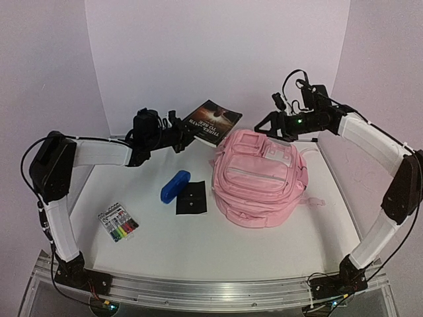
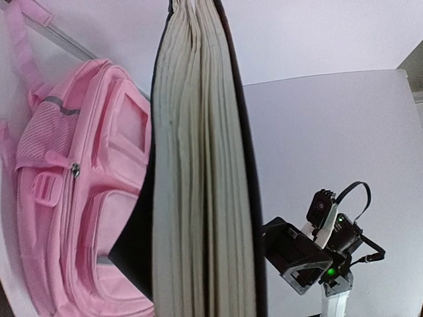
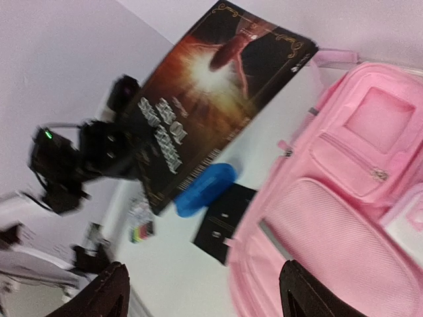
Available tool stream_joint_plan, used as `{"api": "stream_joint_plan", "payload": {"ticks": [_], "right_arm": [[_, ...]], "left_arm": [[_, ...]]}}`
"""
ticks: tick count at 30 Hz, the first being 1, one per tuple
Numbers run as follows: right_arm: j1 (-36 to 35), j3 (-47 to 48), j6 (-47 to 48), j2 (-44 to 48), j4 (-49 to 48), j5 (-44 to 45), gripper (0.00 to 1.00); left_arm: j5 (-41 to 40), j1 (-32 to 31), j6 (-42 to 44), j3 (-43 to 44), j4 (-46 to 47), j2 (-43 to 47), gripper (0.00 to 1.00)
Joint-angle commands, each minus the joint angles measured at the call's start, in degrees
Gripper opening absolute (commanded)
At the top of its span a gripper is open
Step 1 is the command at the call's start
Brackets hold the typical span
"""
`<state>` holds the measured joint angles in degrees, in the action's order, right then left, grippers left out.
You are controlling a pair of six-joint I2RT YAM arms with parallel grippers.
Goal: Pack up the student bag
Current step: Pick up the book from the center of the board, then place the book in the student bag.
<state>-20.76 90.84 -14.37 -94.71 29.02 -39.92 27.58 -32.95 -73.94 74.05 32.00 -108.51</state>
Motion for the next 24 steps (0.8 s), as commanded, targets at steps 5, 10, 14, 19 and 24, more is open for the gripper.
{"api": "stream_joint_plan", "payload": {"ticks": [5,10,14,19,24], "right_arm": [[-12.2,-9.5,39.7,8.1,16.4,20.9,0.75],[-18.7,-12.8,48.3,6.1,15.0,30.9,0.7],[-20.5,-14.5,50.7,3.3,11.4,37.4,0.69],[-21.8,-14.1,51.7,-1.4,6.7,45.0,0.7],[-22.5,-14.3,53.3,-6.3,4.1,48.8,0.69]], "left_arm": [[2.1,-1.0,14.9,-8.1,-18.0,21.3,0.0],[-0.8,-1.0,15.7,-13.0,-22.8,28.6,0.0],[-2.0,-1.0,15.6,-15.9,-24.9,32.4,0.0],[-4.5,-1.0,14.4,-19.5,-25.2,36.4,0.0],[-6.6,-1.0,13.5,-22.2,-25.8,39.4,0.0]]}}
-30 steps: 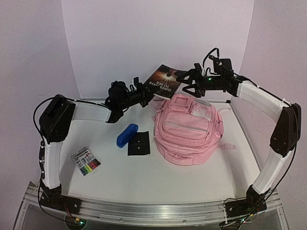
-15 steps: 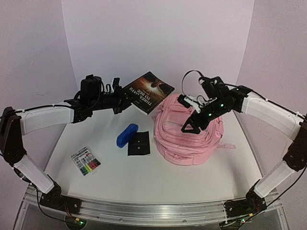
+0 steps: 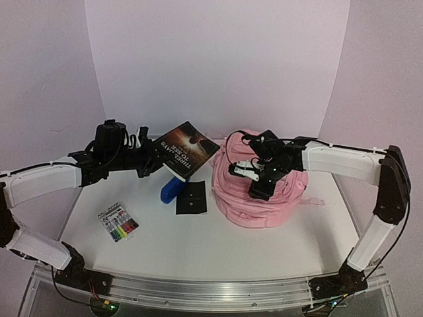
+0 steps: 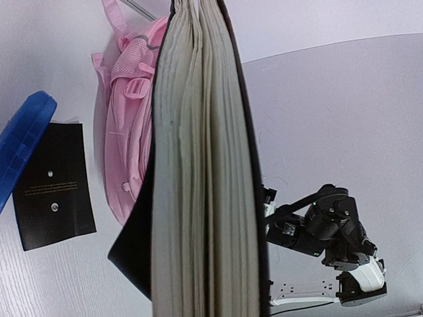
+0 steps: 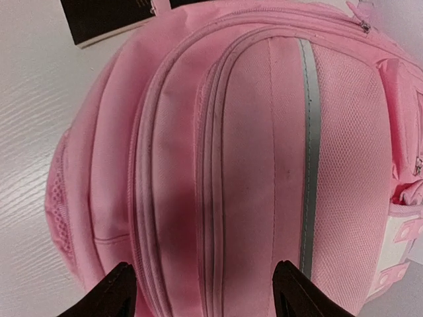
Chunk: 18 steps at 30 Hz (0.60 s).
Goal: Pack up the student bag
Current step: Place the book in the student bag.
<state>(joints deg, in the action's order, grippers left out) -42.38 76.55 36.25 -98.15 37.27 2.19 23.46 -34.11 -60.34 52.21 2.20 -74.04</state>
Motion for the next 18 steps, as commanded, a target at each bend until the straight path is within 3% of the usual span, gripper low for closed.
{"api": "stream_joint_plan", "payload": {"ticks": [1,6,8,10,14,18], "right_arm": [[-0.9,0.0,2.8,-3.8,-4.9,8.3,0.66],[-0.9,3.4,1.2,-7.8,-5.8,13.3,0.4],[-0.9,5.5,0.5,-8.8,-5.5,13.4,0.17],[-0.9,8.3,-0.5,-9.6,-4.8,12.8,0.02],[-0.5,15.8,-4.6,-11.6,-1.4,9.5,0.0],[1.6,25.1,-10.3,-12.3,4.0,0.0,0.0]], "left_arm": [[-2.6,0.2,0.0,-0.6,3.5,5.4,0.0],[-2.8,0.2,-0.1,-1.9,0.5,8.4,0.0],[-2.9,0.2,-0.1,-2.8,-1.3,9.8,0.0],[-2.6,0.2,0.1,-3.3,-3.0,11.1,0.0],[-0.4,0.2,1.6,-3.8,-6.0,12.4,0.0],[3.8,0.1,2.8,-4.3,-6.5,12.4,0.0]]}}
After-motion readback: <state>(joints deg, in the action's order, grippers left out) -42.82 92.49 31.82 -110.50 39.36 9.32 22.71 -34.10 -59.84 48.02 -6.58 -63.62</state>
